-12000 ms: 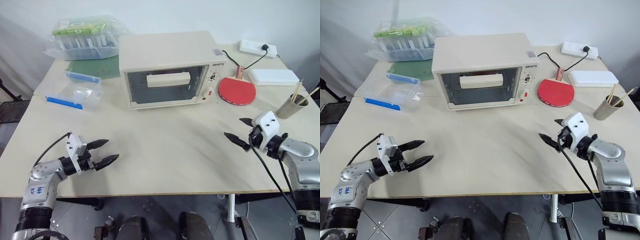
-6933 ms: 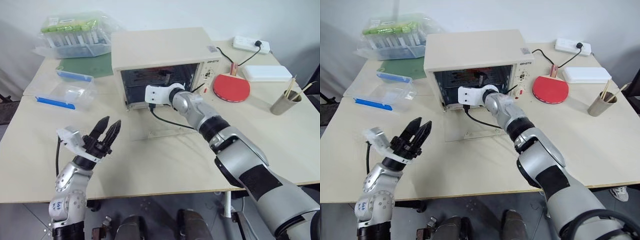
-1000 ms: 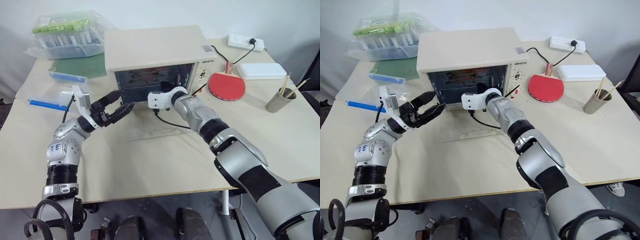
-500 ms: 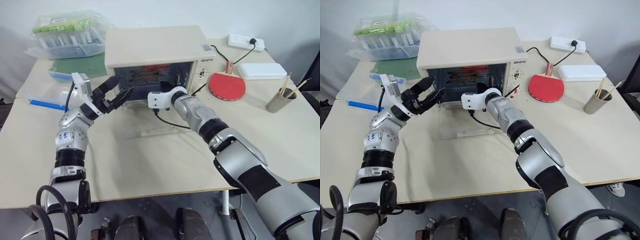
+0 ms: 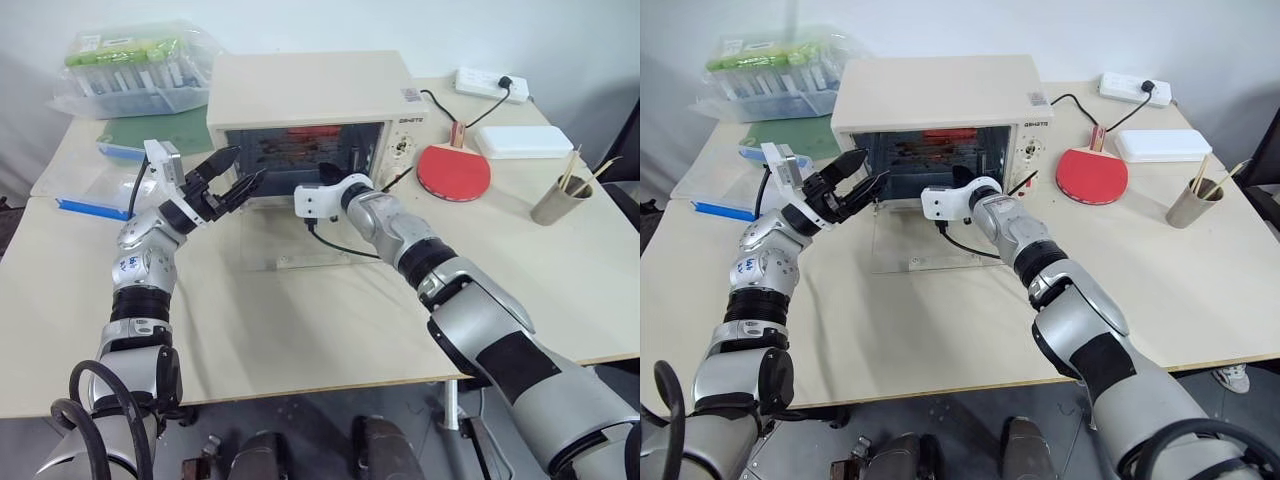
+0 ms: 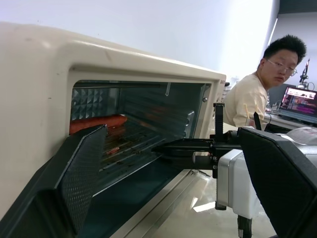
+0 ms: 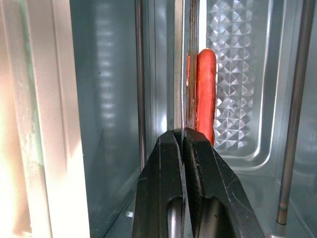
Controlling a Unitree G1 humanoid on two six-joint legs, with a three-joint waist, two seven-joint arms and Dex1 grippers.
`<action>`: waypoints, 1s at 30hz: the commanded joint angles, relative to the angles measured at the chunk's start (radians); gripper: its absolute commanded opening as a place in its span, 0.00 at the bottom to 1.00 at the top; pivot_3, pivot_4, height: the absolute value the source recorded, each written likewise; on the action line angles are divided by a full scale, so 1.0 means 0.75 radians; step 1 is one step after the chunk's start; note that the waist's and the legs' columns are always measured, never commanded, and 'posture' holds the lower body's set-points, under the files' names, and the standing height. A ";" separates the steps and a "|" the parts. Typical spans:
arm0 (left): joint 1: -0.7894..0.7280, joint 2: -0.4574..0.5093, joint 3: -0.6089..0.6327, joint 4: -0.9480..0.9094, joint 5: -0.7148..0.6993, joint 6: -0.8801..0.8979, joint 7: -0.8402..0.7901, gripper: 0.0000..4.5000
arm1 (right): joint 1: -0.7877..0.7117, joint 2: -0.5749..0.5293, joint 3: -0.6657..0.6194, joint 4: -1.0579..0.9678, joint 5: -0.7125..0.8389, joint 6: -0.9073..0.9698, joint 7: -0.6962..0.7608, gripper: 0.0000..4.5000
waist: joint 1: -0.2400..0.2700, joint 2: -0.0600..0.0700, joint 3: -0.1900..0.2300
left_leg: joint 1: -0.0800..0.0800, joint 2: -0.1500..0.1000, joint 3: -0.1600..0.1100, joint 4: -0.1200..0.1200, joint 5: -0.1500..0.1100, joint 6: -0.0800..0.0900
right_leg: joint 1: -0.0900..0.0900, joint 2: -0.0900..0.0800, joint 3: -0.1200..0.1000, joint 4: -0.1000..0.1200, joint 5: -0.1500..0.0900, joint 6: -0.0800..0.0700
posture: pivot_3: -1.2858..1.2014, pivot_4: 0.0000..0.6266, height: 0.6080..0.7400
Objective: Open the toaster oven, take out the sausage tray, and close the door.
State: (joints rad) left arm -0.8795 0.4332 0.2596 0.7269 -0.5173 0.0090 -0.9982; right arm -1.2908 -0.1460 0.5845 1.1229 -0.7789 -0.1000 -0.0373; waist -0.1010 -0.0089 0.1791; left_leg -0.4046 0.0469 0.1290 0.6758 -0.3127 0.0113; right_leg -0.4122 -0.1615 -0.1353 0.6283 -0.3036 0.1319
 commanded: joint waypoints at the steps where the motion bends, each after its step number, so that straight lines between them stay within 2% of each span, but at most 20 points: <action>1: -0.028 0.013 0.032 -0.002 0.003 -0.015 0.005 1.00 | 0.004 0.000 0.009 -0.190 -0.013 0.003 0.007 0.00 | -0.006 0.000 0.000 | 0.000 0.000 0.000 0.000 0.000 0.000 | 0.000 0.000 0.000 0.000 0.000 0.000 | 0.52 0.24 1.00; 5: -0.030 0.012 0.033 0.004 0.008 -0.014 0.005 1.00 | 0.058 -0.015 0.006 -0.304 -0.026 0.041 0.050 0.00 | -0.018 0.000 0.000 | 0.000 0.000 -0.001 -0.001 0.000 0.000 | 0.000 0.000 0.000 0.000 0.000 0.000 | 0.52 0.24 1.00; 16: -0.027 0.014 0.039 0.011 0.010 -0.015 0.008 1.00 | 0.325 -0.100 -0.031 -0.885 -0.072 0.285 0.283 0.00 | -0.017 0.000 0.000 | 0.000 0.000 -0.003 -0.001 0.000 0.000 | 0.000 0.001 0.000 0.000 0.000 0.000 | 0.52 0.24 1.00; 23: -0.032 0.021 0.047 0.027 0.008 -0.021 0.009 1.00 | 0.378 -0.115 -0.034 -0.992 -0.095 0.363 0.342 0.00 | -0.017 0.000 0.000 | 0.000 0.000 -0.003 0.000 0.000 0.000 | 0.000 0.001 0.000 0.000 0.000 0.000 | 0.52 0.24 1.00; 27: -0.042 0.020 0.049 0.045 0.013 -0.034 0.010 1.00 | 0.356 -0.112 -0.020 -0.955 -0.124 0.392 0.353 0.00 | -0.015 0.000 0.000 | 0.000 0.000 -0.003 0.000 0.000 0.000 | 0.000 0.001 0.000 0.000 0.000 0.000 | 0.52 0.24 1.00; 30: -0.046 0.017 0.050 0.048 0.011 -0.035 0.010 1.00 | 0.319 -0.099 -0.032 -0.912 -0.122 0.392 0.321 0.16 | -0.013 0.000 0.000 | 0.000 0.000 -0.003 0.001 0.000 0.000 | 0.000 0.001 0.000 0.001 0.000 0.000 | 0.52 0.24 1.00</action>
State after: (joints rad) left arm -0.8816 0.4325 0.2669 0.7650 -0.5063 0.0020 -0.9983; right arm -1.0054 -0.2271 0.5823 0.4614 -0.8567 0.1964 0.2325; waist -0.1108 -0.0090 0.1791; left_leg -0.4046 0.0469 0.1269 0.6766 -0.3127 0.0114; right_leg -0.4123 -0.1610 -0.1351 0.6288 -0.3036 0.1320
